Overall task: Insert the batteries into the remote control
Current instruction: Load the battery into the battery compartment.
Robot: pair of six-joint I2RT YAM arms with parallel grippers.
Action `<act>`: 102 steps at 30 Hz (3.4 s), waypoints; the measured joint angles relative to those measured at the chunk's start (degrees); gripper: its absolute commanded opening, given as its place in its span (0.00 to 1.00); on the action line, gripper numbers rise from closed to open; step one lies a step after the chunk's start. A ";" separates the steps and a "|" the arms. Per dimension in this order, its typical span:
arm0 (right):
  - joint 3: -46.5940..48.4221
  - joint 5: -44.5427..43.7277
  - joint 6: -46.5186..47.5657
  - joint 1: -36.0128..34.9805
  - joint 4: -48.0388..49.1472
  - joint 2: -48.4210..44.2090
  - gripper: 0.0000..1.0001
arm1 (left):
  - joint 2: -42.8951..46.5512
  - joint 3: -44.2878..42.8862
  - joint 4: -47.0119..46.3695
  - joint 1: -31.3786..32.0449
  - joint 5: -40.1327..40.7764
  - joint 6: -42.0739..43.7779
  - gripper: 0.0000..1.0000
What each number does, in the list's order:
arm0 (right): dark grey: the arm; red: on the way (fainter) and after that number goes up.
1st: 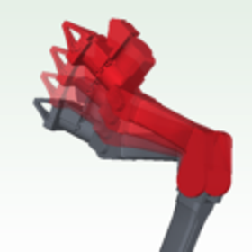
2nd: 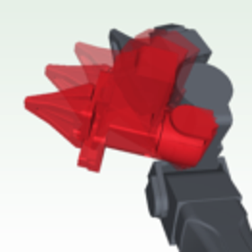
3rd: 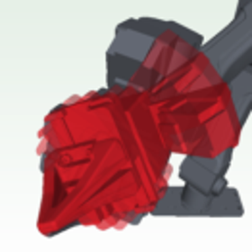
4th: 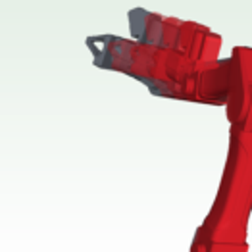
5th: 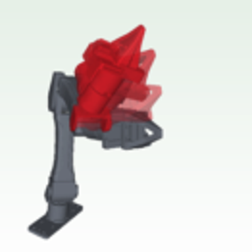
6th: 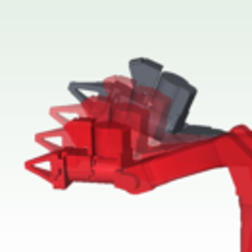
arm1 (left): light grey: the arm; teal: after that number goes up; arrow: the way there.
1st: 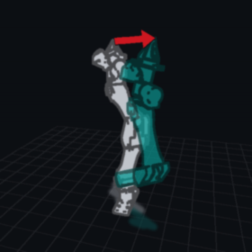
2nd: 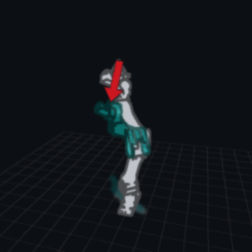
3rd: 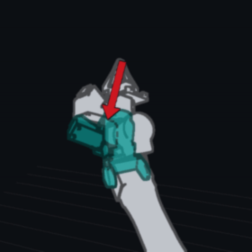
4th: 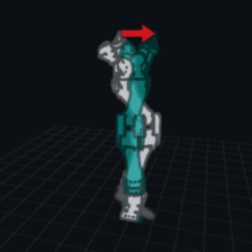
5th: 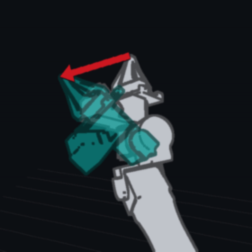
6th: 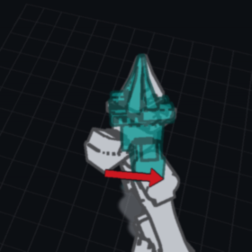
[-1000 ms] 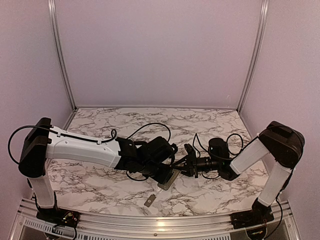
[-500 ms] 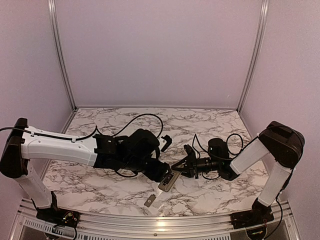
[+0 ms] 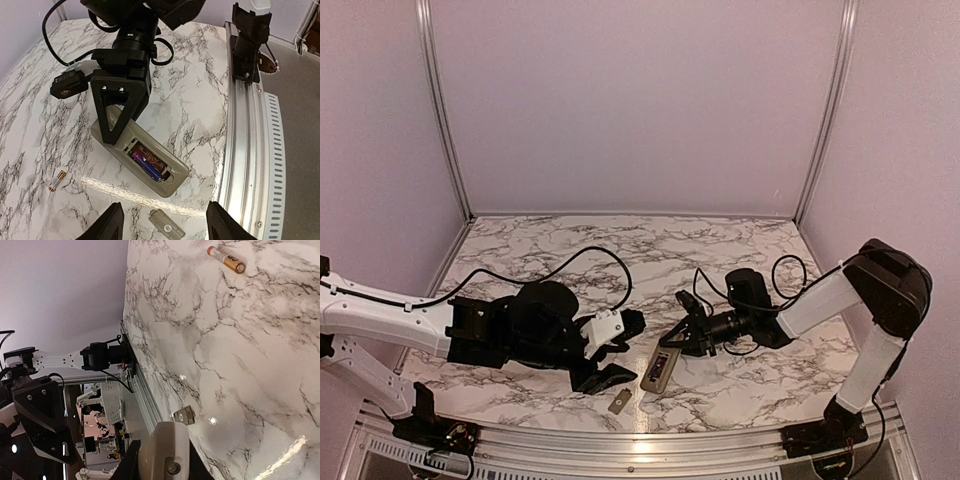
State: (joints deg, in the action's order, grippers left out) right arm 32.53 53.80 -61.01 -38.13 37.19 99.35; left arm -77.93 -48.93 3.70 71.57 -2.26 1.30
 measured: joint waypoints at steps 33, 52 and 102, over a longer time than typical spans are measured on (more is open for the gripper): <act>6.23 6.95 10.47 -5.42 -15.39 -0.37 0.00 | -11.43 -2.51 -3.26 8.70 4.94 25.53 0.28; 6.23 7.52 10.29 -5.55 -15.37 -0.37 0.00 | -13.60 -2.86 -2.97 8.92 5.75 27.93 0.22; 7.06 5.01 12.61 -6.40 -17.40 -0.74 0.00 | -12.31 -3.82 3.82 7.61 9.77 21.81 0.61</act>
State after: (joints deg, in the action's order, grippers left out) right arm 39.59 58.81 -48.40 -44.53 19.79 98.61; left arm -90.24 -52.75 7.53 79.18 7.51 23.11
